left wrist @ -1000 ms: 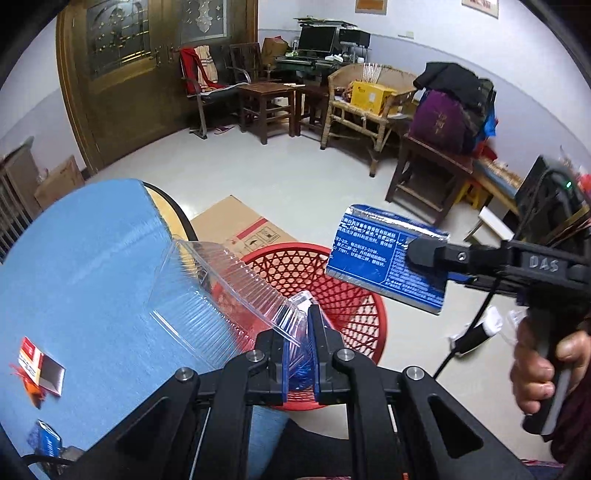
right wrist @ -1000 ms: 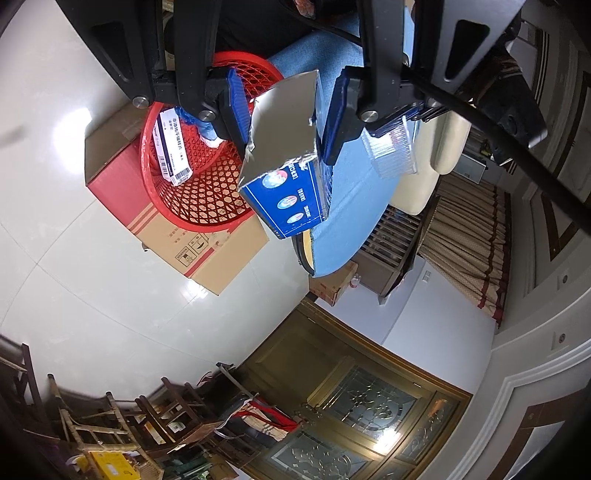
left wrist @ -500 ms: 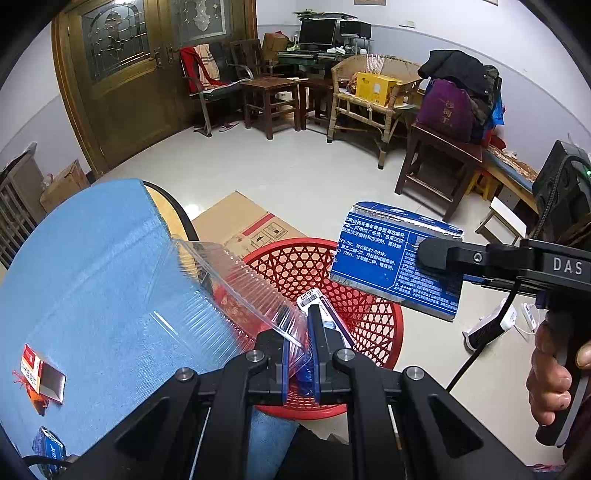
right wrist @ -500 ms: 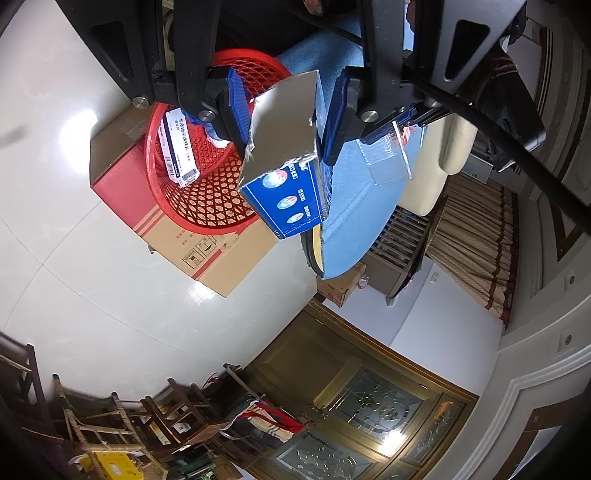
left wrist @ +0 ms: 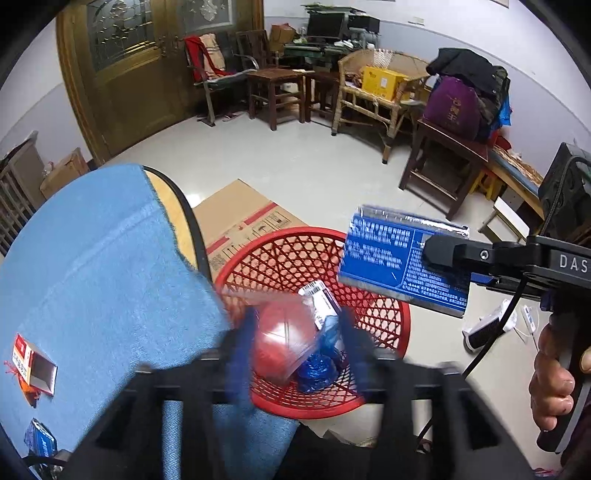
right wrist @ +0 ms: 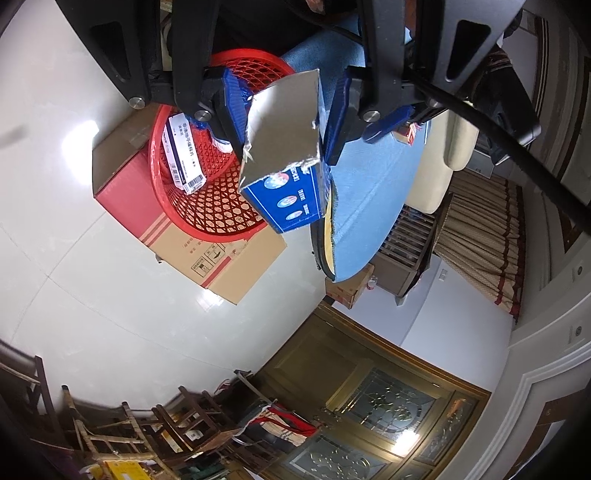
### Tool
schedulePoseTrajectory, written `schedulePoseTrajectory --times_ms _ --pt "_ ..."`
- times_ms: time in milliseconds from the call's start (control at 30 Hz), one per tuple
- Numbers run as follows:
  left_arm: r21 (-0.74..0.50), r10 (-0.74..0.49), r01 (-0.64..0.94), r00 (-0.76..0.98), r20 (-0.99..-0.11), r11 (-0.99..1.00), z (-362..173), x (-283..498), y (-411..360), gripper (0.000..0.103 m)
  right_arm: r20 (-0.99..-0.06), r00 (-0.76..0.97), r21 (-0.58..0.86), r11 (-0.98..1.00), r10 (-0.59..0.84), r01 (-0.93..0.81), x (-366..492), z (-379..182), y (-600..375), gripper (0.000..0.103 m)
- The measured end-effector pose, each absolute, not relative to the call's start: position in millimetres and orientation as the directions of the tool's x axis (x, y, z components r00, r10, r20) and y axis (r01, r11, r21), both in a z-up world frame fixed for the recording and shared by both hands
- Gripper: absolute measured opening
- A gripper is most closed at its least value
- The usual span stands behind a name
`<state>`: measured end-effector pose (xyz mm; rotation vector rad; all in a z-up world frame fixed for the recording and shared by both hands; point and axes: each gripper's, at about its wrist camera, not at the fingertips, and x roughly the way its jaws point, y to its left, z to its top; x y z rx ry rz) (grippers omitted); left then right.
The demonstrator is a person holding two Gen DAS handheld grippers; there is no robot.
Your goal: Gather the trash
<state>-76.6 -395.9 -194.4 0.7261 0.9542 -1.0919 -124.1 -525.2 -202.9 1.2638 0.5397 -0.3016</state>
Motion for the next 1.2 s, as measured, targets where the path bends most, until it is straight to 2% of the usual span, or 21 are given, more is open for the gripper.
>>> schedulePoseTrajectory --times_ms 167,467,633,933,1200 --pt "0.009 -0.402 0.941 0.153 -0.903 0.338 -190.7 -68.5 -390.0 0.065 -0.55 0.831 0.814 0.277 0.084 0.511 -116.0 -207.7 -525.8 0.057" --pt "0.02 -0.389 0.893 0.216 -0.896 0.449 -172.3 -46.9 -349.5 0.068 -0.54 0.837 0.814 0.312 0.093 0.491 -109.2 -195.0 -518.4 0.057" --pt "0.081 -0.366 0.843 0.315 -0.875 0.532 -153.0 -33.1 -316.2 0.069 -0.524 0.844 0.819 0.339 0.113 0.463 -97.5 -183.0 -512.6 0.057" --pt "0.265 -0.283 0.732 0.531 -0.799 0.627 -120.4 -19.4 -264.7 0.072 -0.486 0.853 0.819 0.437 0.188 0.371 -54.3 -146.4 -481.2 0.057" --pt "0.31 -0.233 0.659 0.602 -0.764 0.685 -104.6 -8.5 -227.5 0.073 -0.468 0.844 0.808 0.512 0.261 0.289 -22.2 -121.4 -441.9 0.057"
